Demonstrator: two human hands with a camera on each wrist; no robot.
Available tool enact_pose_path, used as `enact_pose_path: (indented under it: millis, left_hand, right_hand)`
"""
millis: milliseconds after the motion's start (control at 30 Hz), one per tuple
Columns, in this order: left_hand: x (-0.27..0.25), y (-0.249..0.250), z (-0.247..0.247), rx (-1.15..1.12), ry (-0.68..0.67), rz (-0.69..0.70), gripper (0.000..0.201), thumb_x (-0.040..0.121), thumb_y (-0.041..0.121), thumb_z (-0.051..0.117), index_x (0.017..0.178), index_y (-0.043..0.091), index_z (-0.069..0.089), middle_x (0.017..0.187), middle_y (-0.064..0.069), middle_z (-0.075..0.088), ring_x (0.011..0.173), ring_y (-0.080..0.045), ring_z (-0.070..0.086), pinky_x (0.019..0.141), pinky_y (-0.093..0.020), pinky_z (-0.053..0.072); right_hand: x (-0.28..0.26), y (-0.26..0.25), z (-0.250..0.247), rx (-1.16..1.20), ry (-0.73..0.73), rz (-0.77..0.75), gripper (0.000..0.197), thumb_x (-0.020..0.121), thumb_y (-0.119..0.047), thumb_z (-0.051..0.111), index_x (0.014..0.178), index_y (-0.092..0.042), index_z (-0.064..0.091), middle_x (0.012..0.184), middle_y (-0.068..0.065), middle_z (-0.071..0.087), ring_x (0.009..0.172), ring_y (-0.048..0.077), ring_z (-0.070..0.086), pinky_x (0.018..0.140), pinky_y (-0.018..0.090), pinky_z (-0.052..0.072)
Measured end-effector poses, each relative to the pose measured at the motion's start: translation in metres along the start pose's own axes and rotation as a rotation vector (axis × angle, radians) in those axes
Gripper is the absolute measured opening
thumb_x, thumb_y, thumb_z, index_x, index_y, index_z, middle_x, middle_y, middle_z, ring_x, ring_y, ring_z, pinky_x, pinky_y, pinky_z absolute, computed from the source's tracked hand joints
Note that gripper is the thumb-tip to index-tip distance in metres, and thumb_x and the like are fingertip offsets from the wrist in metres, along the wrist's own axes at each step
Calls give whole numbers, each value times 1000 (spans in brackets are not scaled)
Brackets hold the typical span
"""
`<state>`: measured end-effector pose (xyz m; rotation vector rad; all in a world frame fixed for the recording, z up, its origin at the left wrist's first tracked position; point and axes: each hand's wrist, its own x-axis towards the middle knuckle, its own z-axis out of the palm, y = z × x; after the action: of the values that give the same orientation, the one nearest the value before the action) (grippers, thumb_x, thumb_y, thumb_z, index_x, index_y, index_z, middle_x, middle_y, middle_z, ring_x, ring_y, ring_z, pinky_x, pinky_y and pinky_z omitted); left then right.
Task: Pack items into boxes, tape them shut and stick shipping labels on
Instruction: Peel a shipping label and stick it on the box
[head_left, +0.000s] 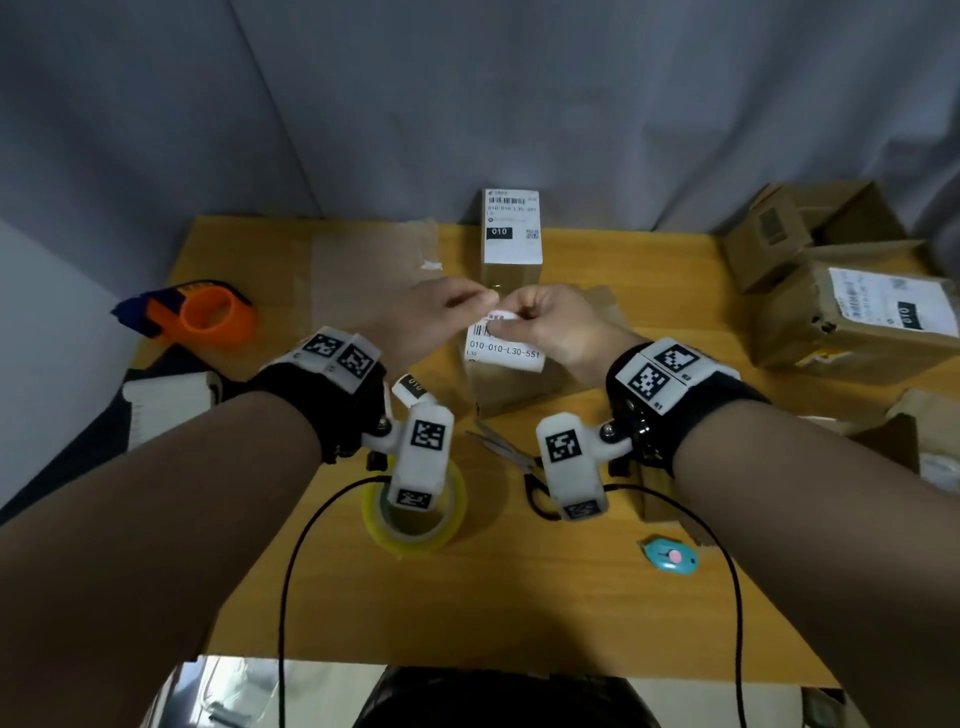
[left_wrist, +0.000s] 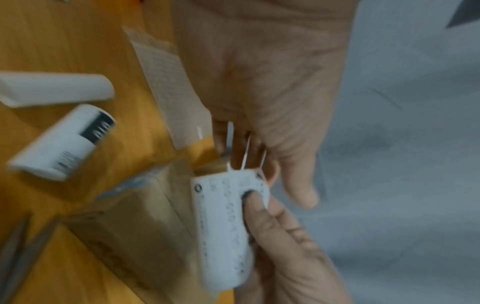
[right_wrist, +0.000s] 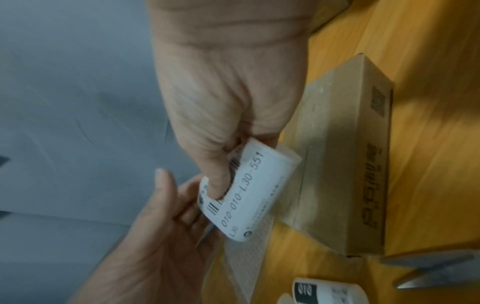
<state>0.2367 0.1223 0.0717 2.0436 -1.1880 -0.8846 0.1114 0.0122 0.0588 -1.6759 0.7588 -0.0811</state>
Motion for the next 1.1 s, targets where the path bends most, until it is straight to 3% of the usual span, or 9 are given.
enact_pose_path:
  millis: [100,233,433,600,733,800,900,1000,1100]
  left_hand:
    - [4,12,-1,-50,43,20,23,88,34,63,103,17,65,90,10,65,83,1,58,71,-10,42]
    - [4,15,-11,-13,61,36,9,86,32,66,84,23,66,79,9,66,73,-1,58,70,-18,42]
    - [0,40,-23,-252,7,-47,6,92,15,60,90,11,64,90,-8,70,72,-8,64,73,-20,54]
    - [-3,50,-22,-438,-52,-72,15,94,10,55,106,2,60,89,-8,69,71,-7,67,65,-16,54]
    - [0,55,-12,-577,88,-86,5,95,10,54,92,8,58,84,-8,67,65,-4,67,64,-14,53]
    - [2,56,-8,-644,168,-75,7,96,11,53,90,9,57,82,-6,67,64,-3,67,64,-14,53]
    - [5,56,-5,-680,227,-23,11,96,11,53,89,11,61,78,-2,65,67,-3,64,68,-16,52]
    - [5,56,-4,-699,228,22,14,96,12,52,90,10,64,75,-1,64,67,-2,61,69,-15,50]
    - [3,56,-4,-707,209,52,15,97,11,50,91,7,64,77,-4,63,68,-4,61,69,-15,51]
  right_hand:
    - [-2,-10,-7,-17,39,-39,14,78,-16,77,74,-14,64,81,10,62,75,19,55,72,31,43]
    - [-7,-15,-20,28,68,-36,19,73,-17,81,72,-15,62,79,10,62,76,22,55,72,34,43]
    - [-12,-24,-34,328,194,-128,10,87,-5,65,79,-11,63,67,-5,69,60,5,65,61,20,53]
    - [-9,-29,-36,229,316,-200,12,90,-3,61,85,-14,58,74,-5,63,59,-2,61,55,14,48]
    - [-1,-26,-35,-242,632,-271,30,80,-24,74,105,-25,58,97,-9,48,96,11,52,89,25,42]
    - [-2,-31,-30,-228,596,-367,17,80,-23,74,94,-23,65,100,-3,52,98,18,55,92,31,45]
    - [-8,-38,-21,-82,439,-455,1,83,-12,71,84,-11,70,85,2,66,81,15,61,80,29,52]
    - [-8,-40,-19,25,430,-480,9,84,-6,70,92,-4,73,83,1,68,75,5,62,76,16,51]
    - [-7,-39,-20,81,421,-484,12,84,-2,68,93,-9,72,80,-5,67,71,-4,62,78,19,53]
